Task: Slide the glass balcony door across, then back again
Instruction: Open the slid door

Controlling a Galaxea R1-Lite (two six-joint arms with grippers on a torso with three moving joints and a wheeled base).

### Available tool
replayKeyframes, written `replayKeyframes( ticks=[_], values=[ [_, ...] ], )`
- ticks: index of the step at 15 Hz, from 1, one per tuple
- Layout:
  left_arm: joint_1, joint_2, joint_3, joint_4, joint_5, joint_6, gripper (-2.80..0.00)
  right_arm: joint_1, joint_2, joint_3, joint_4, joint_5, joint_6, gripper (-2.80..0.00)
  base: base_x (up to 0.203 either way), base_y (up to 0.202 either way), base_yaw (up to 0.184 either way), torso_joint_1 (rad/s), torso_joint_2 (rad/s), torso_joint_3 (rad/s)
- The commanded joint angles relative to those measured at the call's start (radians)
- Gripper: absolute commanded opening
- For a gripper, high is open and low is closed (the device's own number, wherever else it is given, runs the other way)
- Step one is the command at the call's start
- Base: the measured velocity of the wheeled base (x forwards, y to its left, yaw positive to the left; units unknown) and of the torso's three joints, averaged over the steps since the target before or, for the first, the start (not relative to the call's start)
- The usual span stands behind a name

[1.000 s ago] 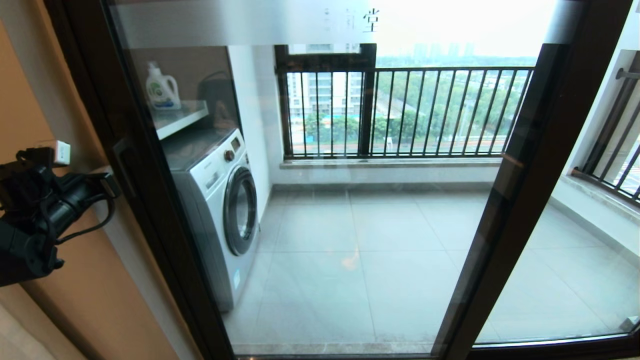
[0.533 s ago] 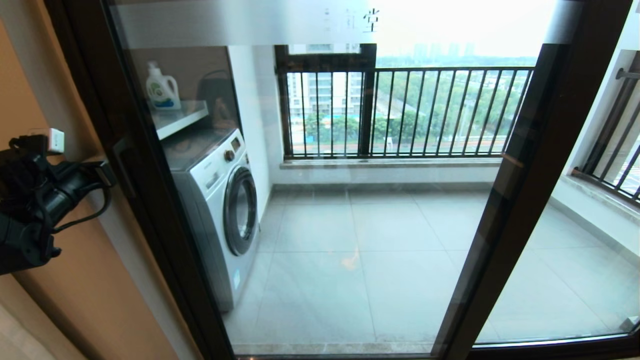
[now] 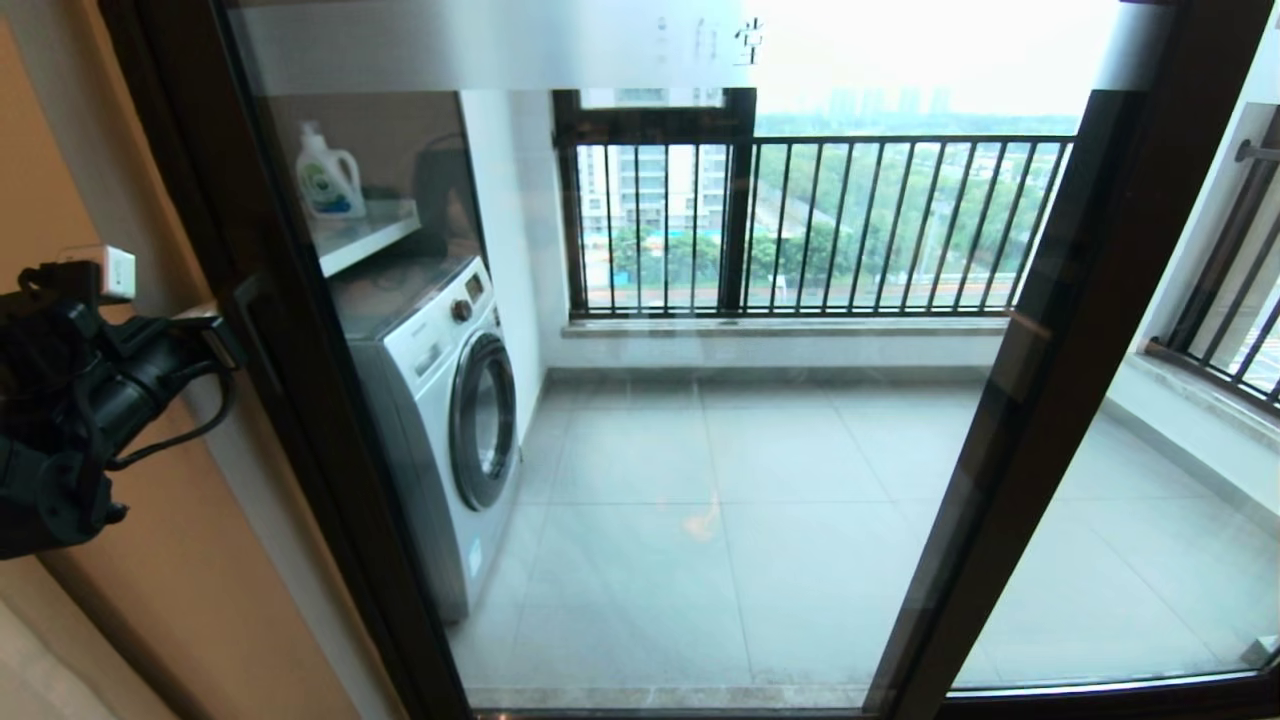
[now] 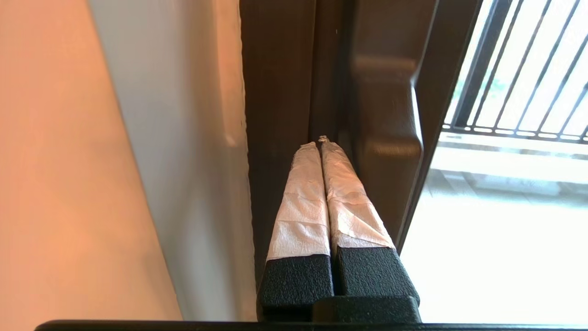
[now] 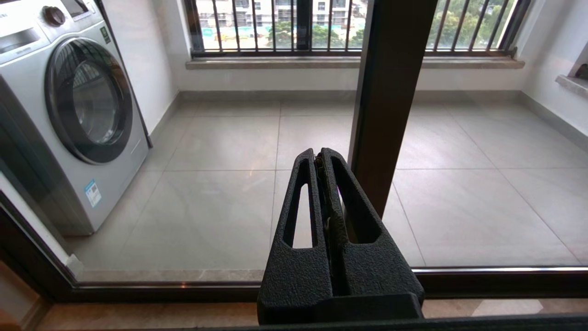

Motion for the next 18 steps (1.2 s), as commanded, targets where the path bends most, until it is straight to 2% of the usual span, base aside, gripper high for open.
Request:
replayKeyframes(
  ticks=[1,7,10,14,18],
  values=[
    [-0.024,-0.009,0.014,-0.004,-0.019,0.000,-2.80,0.000,0.000,0.012,-0.001,0.000,-0.001,-2.80,0.000,0.000,0.000,0.000,0.00,0.000],
    [-0.044,-0.006,0.011,-0.004,-0.018,0.000,-2.80,0.000,0.000,0.012,-0.001,0.000,0.000,-2.80,0.000,0.000,0.000,0.000,0.00,0.000],
    [-0.079,-0.006,0.010,-0.004,-0.017,0.000,-2.80,0.000,0.000,0.012,-0.001,0.000,-0.002,-2.80,0.000,0.000,0.000,0.000,0.00,0.000],
    [-0.115,0.002,-0.005,-0.004,0.025,0.000,-2.80,0.000,0.000,0.012,-0.001,0.000,0.000,-2.80,0.000,0.000,0.000,0.000,0.00,0.000],
    [-0.137,0.000,-0.005,-0.004,0.031,0.000,-2.80,0.000,0.000,0.012,-0.001,0.000,-0.002,-2.80,0.000,0.000,0.000,0.000,0.00,0.000]
  ],
)
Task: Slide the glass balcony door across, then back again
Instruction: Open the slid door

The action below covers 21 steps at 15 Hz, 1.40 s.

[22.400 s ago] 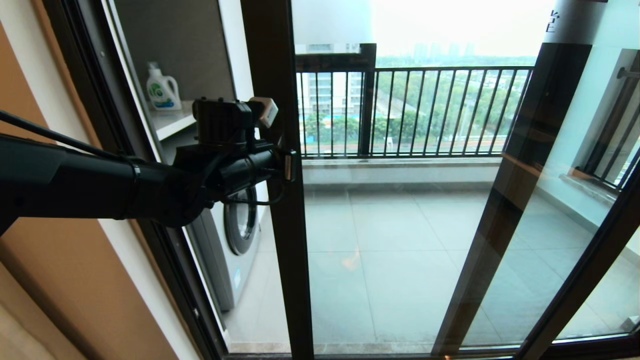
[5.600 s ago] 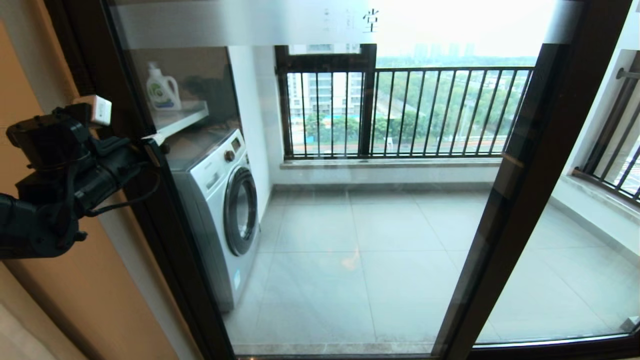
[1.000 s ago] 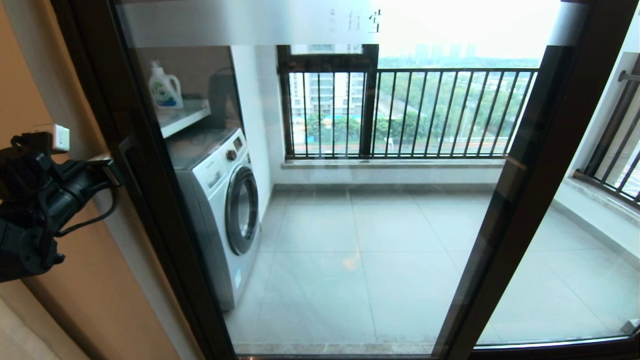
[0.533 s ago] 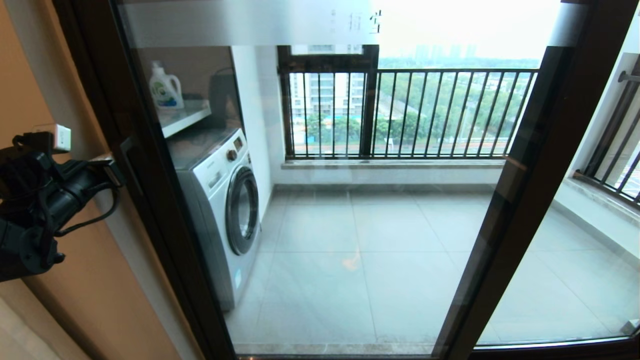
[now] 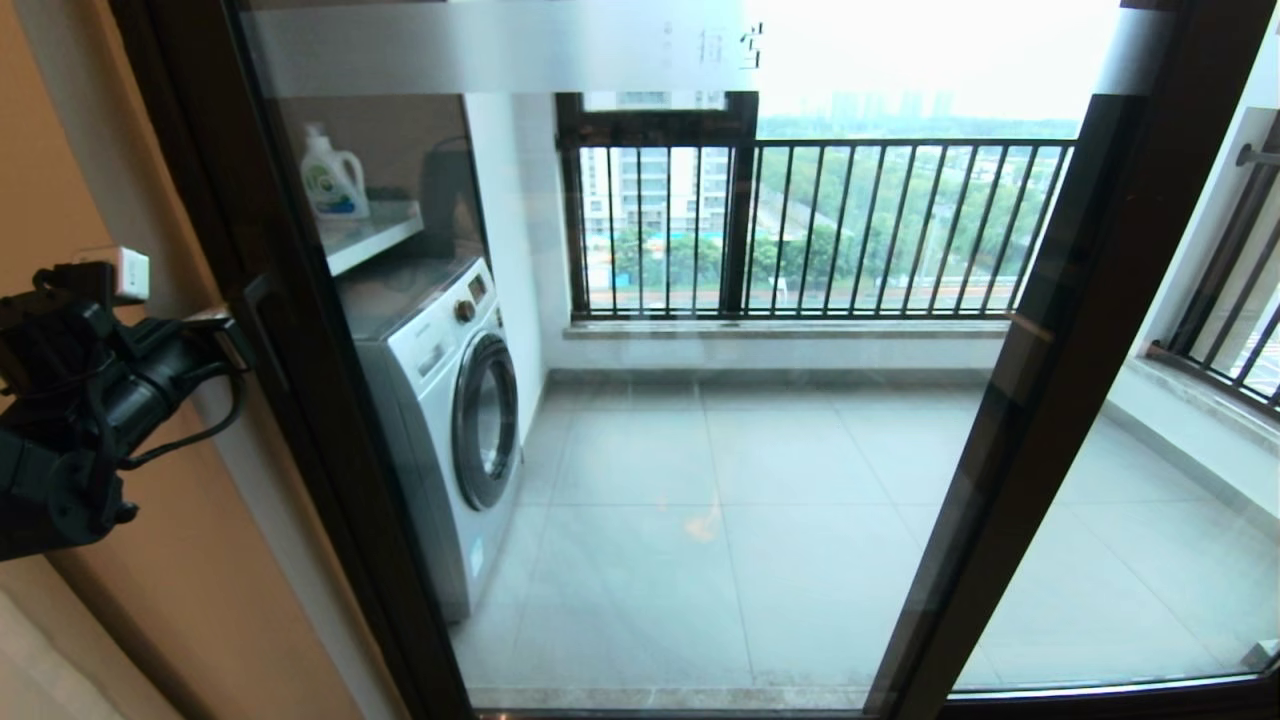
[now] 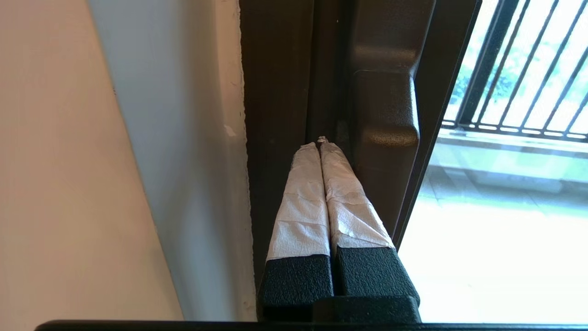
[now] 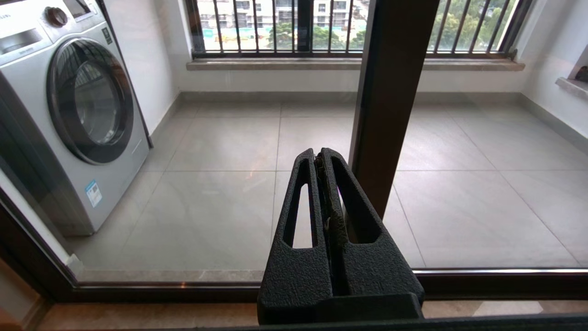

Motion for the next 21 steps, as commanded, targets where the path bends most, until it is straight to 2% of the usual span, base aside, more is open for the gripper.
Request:
replayKeyframes(
  ticks=[1,15,21],
  values=[
    [-0.102,0.000,0.000,-0.012,0.007,-0.001,-2.80,0.000,0.000,0.012,0.000,0.001,0.000,-2.80,0.000,0.000,0.000,0.000,0.00,0.000],
    [-0.170,-0.009,0.029,-0.012,0.017,-0.001,-2.80,0.000,0.000,0.012,0.000,0.001,0.000,-2.80,0.000,0.000,0.000,0.000,0.00,0.000],
    [-0.169,-0.009,0.029,-0.012,0.022,-0.001,-2.80,0.000,0.000,0.012,0.000,0.001,0.000,-2.80,0.000,0.000,0.000,0.000,0.00,0.000]
  ],
)
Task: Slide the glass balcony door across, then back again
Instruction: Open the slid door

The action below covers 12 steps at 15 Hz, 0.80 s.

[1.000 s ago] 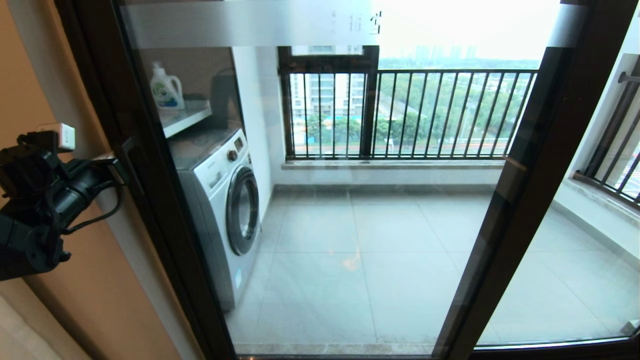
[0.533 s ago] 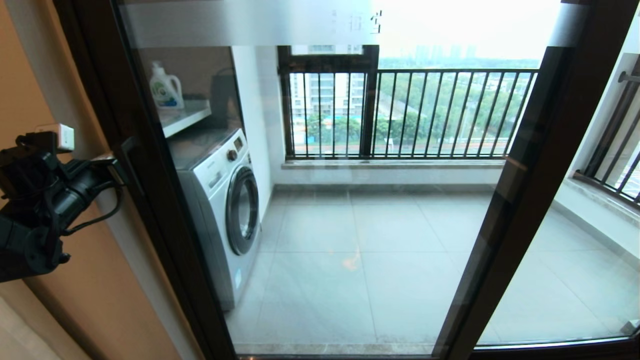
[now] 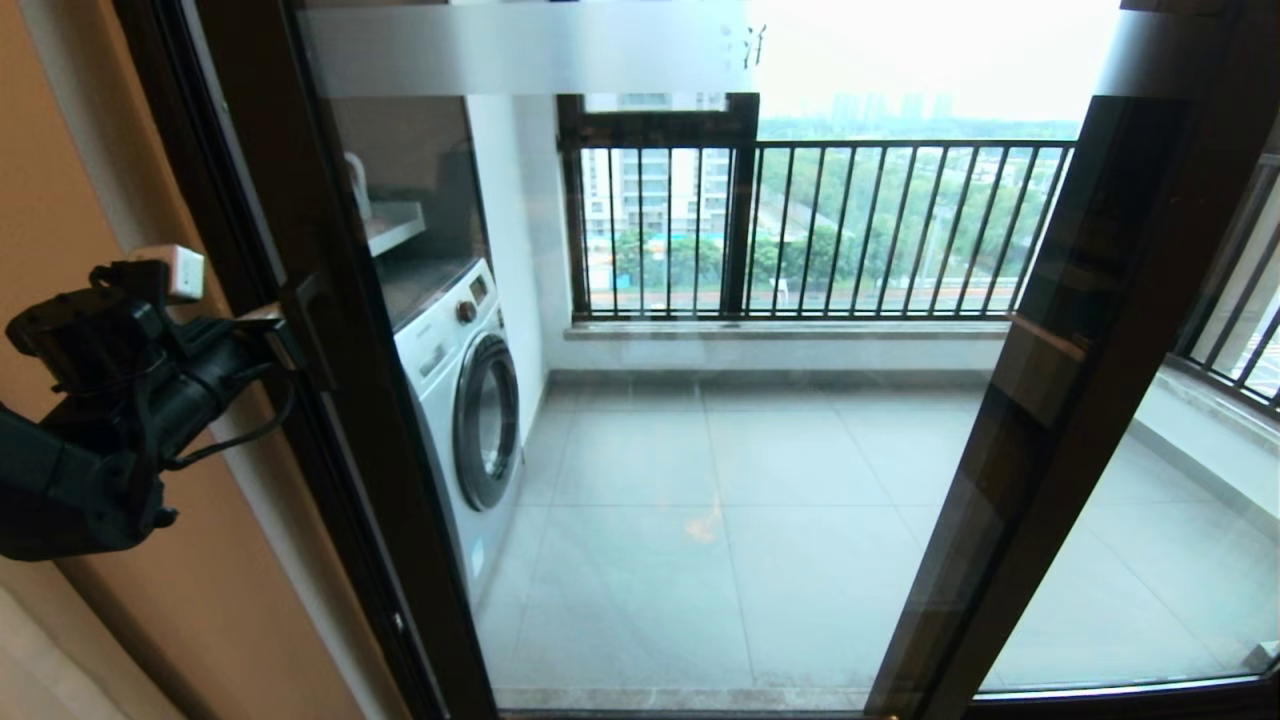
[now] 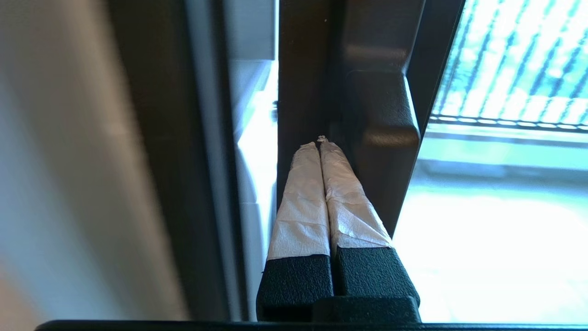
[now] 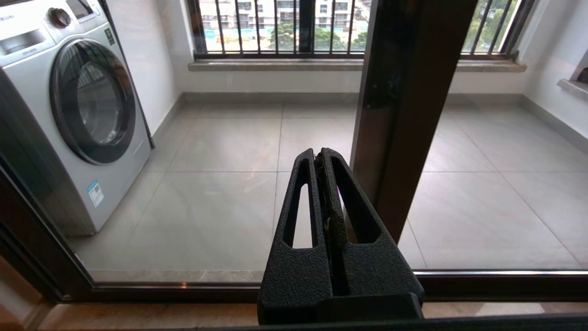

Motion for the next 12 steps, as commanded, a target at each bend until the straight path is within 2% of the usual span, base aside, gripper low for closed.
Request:
replayKeyframes(
  ticks=[1,12],
  values=[
    [-0.043,0.003,-0.003,-0.010,0.020,-0.001,-2.80,0.000,0.000,0.012,0.000,0.000,0.000,-2.80,0.000,0.000,0.000,0.000,0.00,0.000],
    [-0.087,0.004,0.006,-0.011,0.040,-0.001,-2.80,0.000,0.000,0.012,0.000,0.000,-0.001,-2.80,0.000,0.000,0.000,0.000,0.00,0.000]
  ],
)
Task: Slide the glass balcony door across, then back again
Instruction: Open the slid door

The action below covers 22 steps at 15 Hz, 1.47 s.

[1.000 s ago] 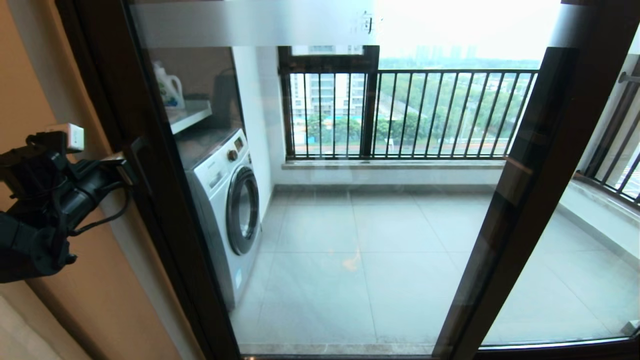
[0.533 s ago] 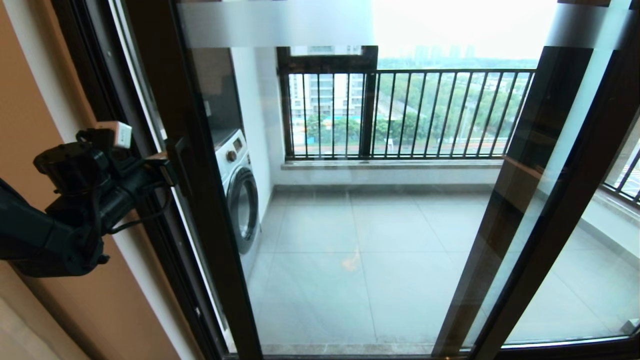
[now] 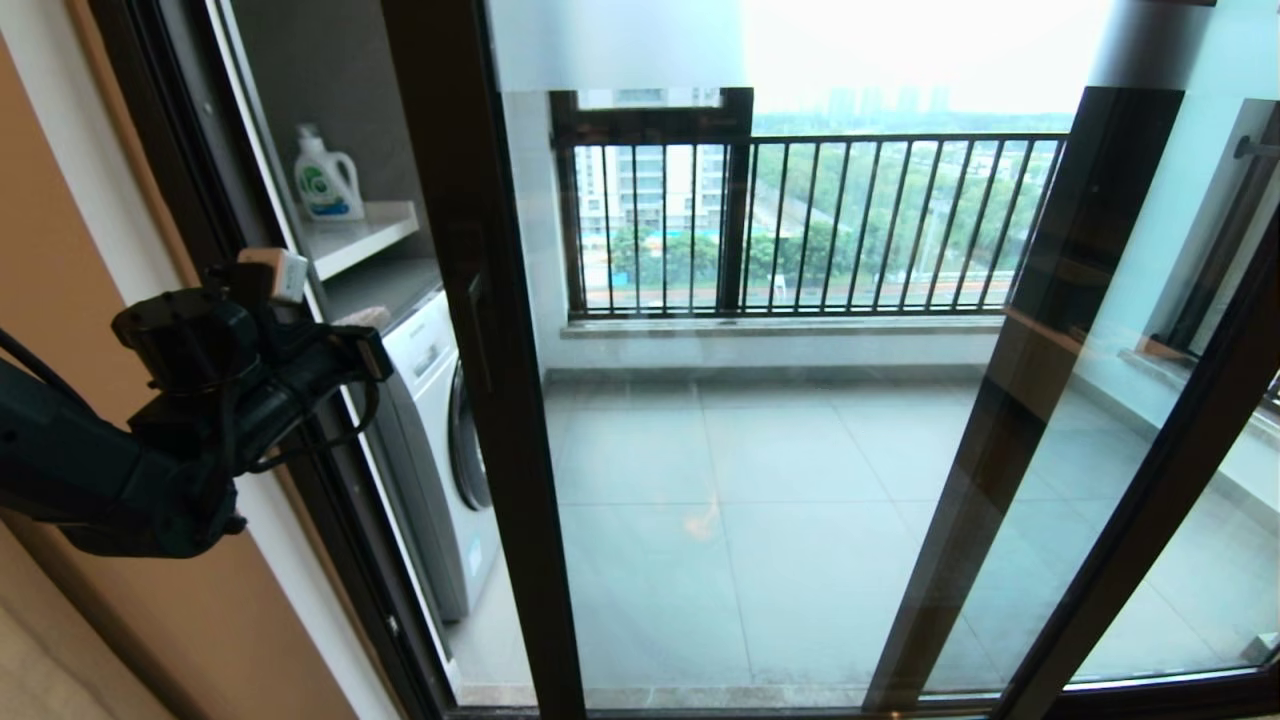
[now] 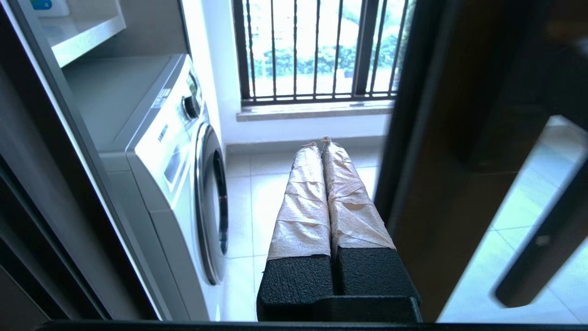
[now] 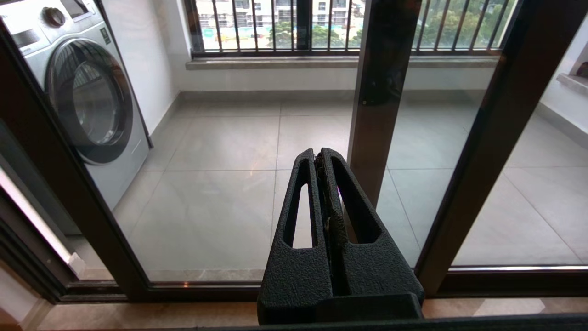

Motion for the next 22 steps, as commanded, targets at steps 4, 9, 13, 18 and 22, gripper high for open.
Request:
replayKeyframes(
  ticks=[4,9,13,18,22],
  values=[
    [-0.004,0.001,0.005,-0.008,0.004,-0.002,-2.80,0.000,0.000,0.012,0.000,0.000,-0.001,-2.80,0.000,0.000,0.000,0.000,0.00,0.000],
    [0.167,-0.013,0.110,-0.012,-0.020,-0.005,-2.80,0.000,0.000,0.012,0.000,0.000,-0.001,-2.80,0.000,0.000,0.000,0.000,0.00,0.000],
    [0.320,-0.109,0.381,-0.113,-0.170,0.025,-2.80,0.000,0.000,0.012,0.000,0.000,0.000,-2.80,0.000,0.000,0.000,0.000,0.00,0.000],
    [0.440,-0.344,0.645,-0.140,-0.375,0.107,-2.80,0.000,0.000,0.012,0.000,0.000,0.000,-2.80,0.000,0.000,0.000,0.000,0.00,0.000],
    [0.347,-0.562,0.646,-0.019,-0.372,0.141,-2.80,0.000,0.000,0.012,0.000,0.000,0.000,-2.80,0.000,0.000,0.000,0.000,0.00,0.000]
  ],
)
